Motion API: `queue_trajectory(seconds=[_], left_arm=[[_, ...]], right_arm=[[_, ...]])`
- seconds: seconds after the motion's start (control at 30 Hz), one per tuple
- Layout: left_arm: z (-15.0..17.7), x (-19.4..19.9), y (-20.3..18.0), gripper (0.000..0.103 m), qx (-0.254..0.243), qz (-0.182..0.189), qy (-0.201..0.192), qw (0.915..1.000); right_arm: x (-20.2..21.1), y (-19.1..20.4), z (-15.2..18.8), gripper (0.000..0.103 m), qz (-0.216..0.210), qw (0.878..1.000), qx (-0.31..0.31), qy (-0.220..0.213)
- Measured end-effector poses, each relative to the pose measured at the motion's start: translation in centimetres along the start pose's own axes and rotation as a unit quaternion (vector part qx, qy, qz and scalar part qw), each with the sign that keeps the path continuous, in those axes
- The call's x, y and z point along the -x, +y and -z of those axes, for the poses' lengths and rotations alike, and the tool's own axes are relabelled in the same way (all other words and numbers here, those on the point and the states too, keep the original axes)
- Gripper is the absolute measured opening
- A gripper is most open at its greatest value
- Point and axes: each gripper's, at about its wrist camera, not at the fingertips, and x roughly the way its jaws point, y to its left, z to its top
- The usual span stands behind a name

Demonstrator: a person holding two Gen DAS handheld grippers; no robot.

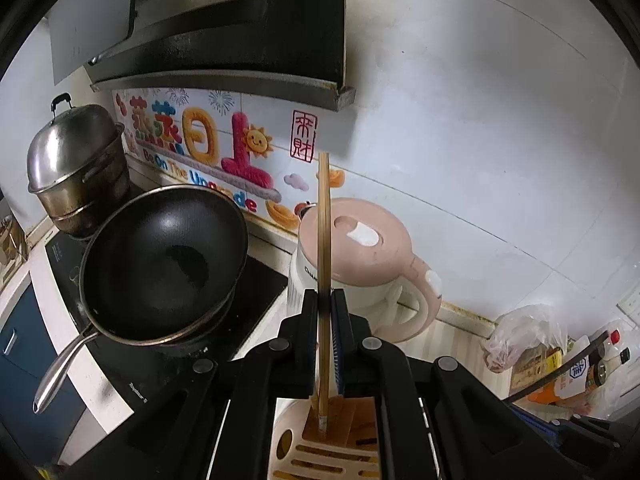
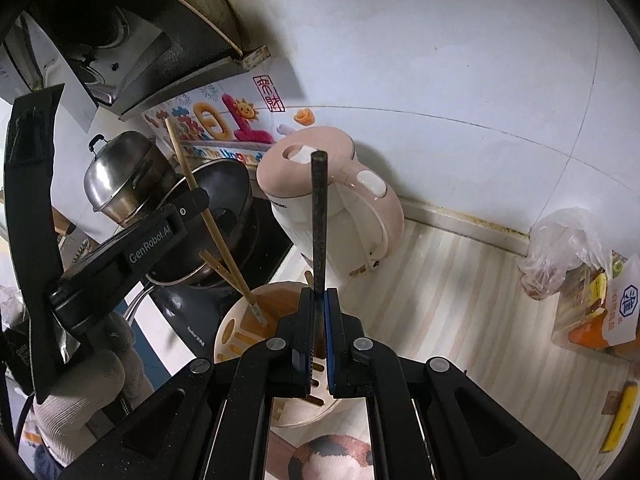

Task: Organize utensils
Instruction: 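Lift both held chopsticks and carry them above the beige utensil holder, then lower both chopsticks into the beige holder and open both tools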

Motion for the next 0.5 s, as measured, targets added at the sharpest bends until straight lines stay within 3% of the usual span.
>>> queue_trajectory(seconds=[0.17, 0.27, 0.3, 0.33, 0.37, 0.4, 0.43, 0.5], left_arm=[[1.1, 0.7, 0.0, 0.006, 0.000, 0.019, 0.032, 0.9993], [1.9, 2.4, 0.2, 0.014, 0.006, 0.015, 0.039, 0.9991], [2.1, 3.0, 0.3, 0.023, 0.008, 0.011, 0.036, 0.9992], [2.4, 3.9, 0.5, 0.040, 0.011, 0.004, 0.031, 0.9994], [2.7, 4.8, 0.6, 0.051, 0.013, -0.005, 0.024, 0.9996], [2.9, 5.4, 0.8, 0.070, 0.015, -0.014, 0.016, 0.9996], [3.4, 6.3, 1.0, 0.079, 0.019, -0.029, 0.006, 0.9994], [4.2, 7.4, 1.4, 0.082, 0.025, -0.041, -0.004, 0.9989]], right_arm=[[-1.4, -0.1, 0.1, 0.005, -0.014, 0.999, -0.001, 0.040], [-1.8, -0.7, 0.2, 0.010, -0.032, 0.998, -0.012, 0.061], [-1.6, -1.0, 0.3, 0.024, -0.040, 0.997, -0.016, 0.061], [-1.2, -1.1, 0.4, 0.032, -0.042, 0.997, -0.016, 0.058], [-0.7, -1.3, 0.5, 0.044, -0.041, 0.998, -0.016, 0.050], [-0.3, -1.4, 0.6, 0.048, -0.040, 0.998, -0.016, 0.045], [0.5, -1.8, 0.8, 0.048, -0.040, 0.998, -0.017, 0.039], [1.8, -2.6, 1.5, 0.053, -0.034, 0.999, -0.020, 0.023]])
